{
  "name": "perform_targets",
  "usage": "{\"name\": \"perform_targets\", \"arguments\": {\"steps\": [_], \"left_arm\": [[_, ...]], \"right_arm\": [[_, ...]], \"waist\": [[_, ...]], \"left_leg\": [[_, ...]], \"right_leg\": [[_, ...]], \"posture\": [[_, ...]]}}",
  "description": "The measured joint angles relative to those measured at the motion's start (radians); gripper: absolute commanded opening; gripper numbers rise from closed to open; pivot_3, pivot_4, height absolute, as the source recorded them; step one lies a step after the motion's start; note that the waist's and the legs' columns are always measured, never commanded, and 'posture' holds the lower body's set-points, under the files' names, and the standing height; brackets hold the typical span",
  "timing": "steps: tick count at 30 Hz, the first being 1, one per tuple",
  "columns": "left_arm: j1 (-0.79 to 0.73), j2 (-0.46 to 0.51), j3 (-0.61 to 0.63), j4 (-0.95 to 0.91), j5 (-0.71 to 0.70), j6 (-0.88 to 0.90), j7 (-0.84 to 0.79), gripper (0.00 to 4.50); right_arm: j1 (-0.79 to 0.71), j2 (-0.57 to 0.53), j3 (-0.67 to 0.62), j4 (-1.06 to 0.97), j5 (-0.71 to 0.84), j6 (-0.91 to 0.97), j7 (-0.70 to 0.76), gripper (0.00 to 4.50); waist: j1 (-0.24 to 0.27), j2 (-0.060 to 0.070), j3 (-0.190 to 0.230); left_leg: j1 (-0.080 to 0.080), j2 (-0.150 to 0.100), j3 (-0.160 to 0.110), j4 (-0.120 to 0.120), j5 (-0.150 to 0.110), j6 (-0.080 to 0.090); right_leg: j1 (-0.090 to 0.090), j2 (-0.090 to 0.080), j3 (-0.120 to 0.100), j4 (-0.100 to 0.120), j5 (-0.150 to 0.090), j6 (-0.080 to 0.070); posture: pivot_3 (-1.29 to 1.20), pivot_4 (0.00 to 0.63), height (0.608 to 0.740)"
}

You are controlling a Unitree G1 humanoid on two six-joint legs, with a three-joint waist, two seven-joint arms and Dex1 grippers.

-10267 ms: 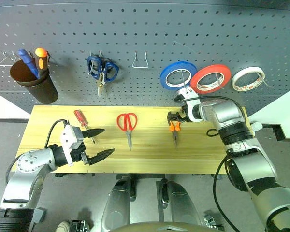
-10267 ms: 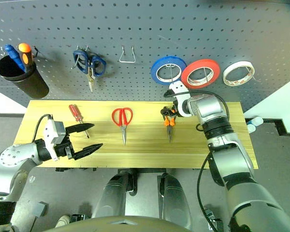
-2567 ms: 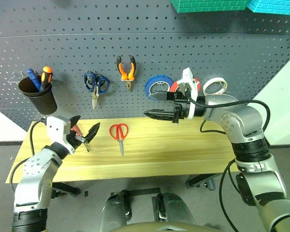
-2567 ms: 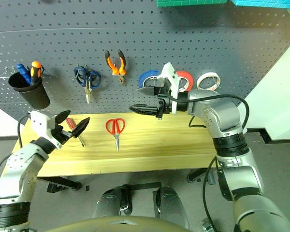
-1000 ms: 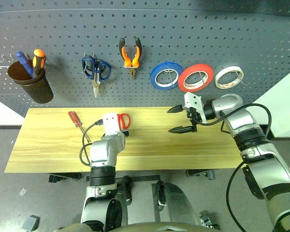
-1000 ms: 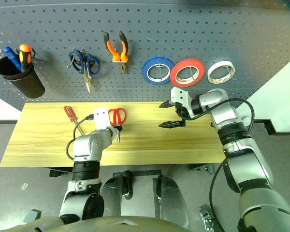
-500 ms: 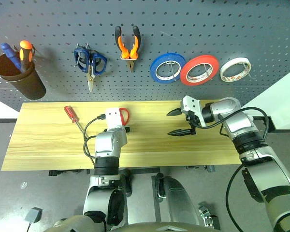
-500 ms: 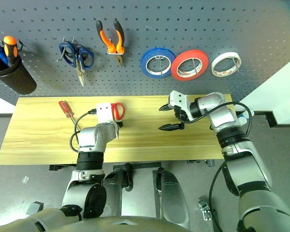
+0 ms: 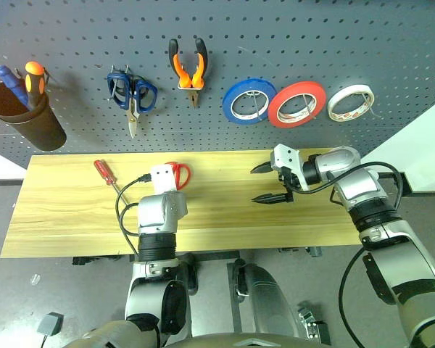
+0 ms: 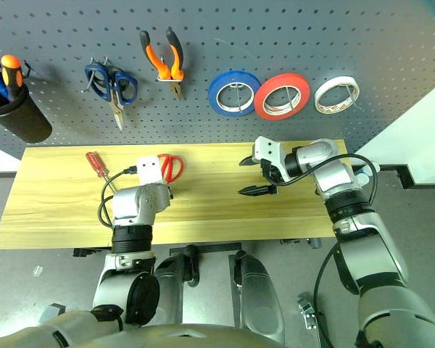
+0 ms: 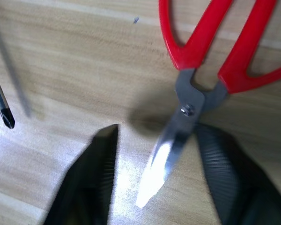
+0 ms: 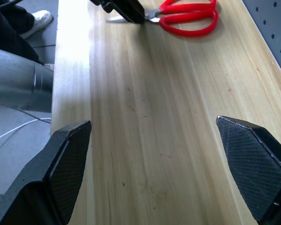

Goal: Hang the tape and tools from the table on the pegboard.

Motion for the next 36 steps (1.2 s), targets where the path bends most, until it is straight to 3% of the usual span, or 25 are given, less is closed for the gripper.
{"name": "perform_targets", "arguments": {"steps": [5, 13, 18, 21, 32, 36], "left_arm": [[0.000, 0.000, 0.018, -0.005, -0.003, 0.013, 0.014, 0.04], [0.000, 0.001, 0.047, -0.040, -0.008, 0.063, -0.007, 0.04], [0.006, 0.036, 0.010, -0.085, -0.039, 0.125, -0.149, 0.04], [0.020, 0.069, -0.060, -0.141, -0.060, 0.170, -0.240, 0.63], [-0.001, 0.196, -0.096, -0.244, -0.025, 0.322, -0.337, 4.37], [0.002, 0.219, -0.099, -0.240, 0.003, 0.327, -0.350, 4.47]], "right_arm": [[0.000, 0.000, -0.001, 0.000, -0.001, -0.003, -0.009, 4.50], [-0.008, 0.013, -0.001, 0.020, -0.002, -0.013, -0.031, 4.50], [-0.031, 0.018, -0.002, 0.062, -0.005, -0.039, -0.044, 4.50], [-0.047, 0.023, -0.004, 0.079, -0.006, -0.061, -0.051, 4.50], [-0.050, 0.034, -0.008, 0.116, -0.010, -0.086, -0.067, 4.50], [-0.047, 0.043, -0.011, 0.099, -0.001, -0.067, -0.051, 4.50]], "waist": [[0.000, 0.000, 0.000], [0.003, 0.000, 0.000], [0.011, 0.000, 0.000], [0.011, 0.000, 0.000], [0.010, 0.000, 0.000], [0.011, 0.000, 0.000]], "left_leg": [[0.000, 0.000, 0.000, -0.001, 0.000, 0.000], [-0.001, 0.000, 0.000, -0.001, 0.000, 0.000], [-0.004, -0.001, 0.000, -0.002, 0.000, 0.000], [-0.014, -0.001, -0.001, 0.000, 0.000, -0.001], [-0.017, -0.001, 0.000, 0.000, 0.003, -0.005], [-0.017, -0.001, 0.000, 0.000, 0.004, -0.005]], "right_leg": [[0.000, 0.000, 0.000, -0.001, 0.000, 0.000], [-0.001, 0.000, 0.000, -0.001, 0.000, 0.000], [-0.003, 0.000, -0.001, -0.002, 0.000, 0.001], [-0.012, -0.001, -0.002, -0.002, 0.002, 0.004], [-0.016, 0.000, -0.004, 0.000, 0.004, 0.008], [-0.016, 0.000, -0.004, 0.001, 0.004, 0.008]], "posture": [[0.03, 0.384, 0.740], [0.04, 0.351, 0.740], [0.06, 0.324, 0.740], [0.06, 0.316, 0.740], [0.06, 0.295, 0.740], [0.06, 0.293, 0.740]]}}
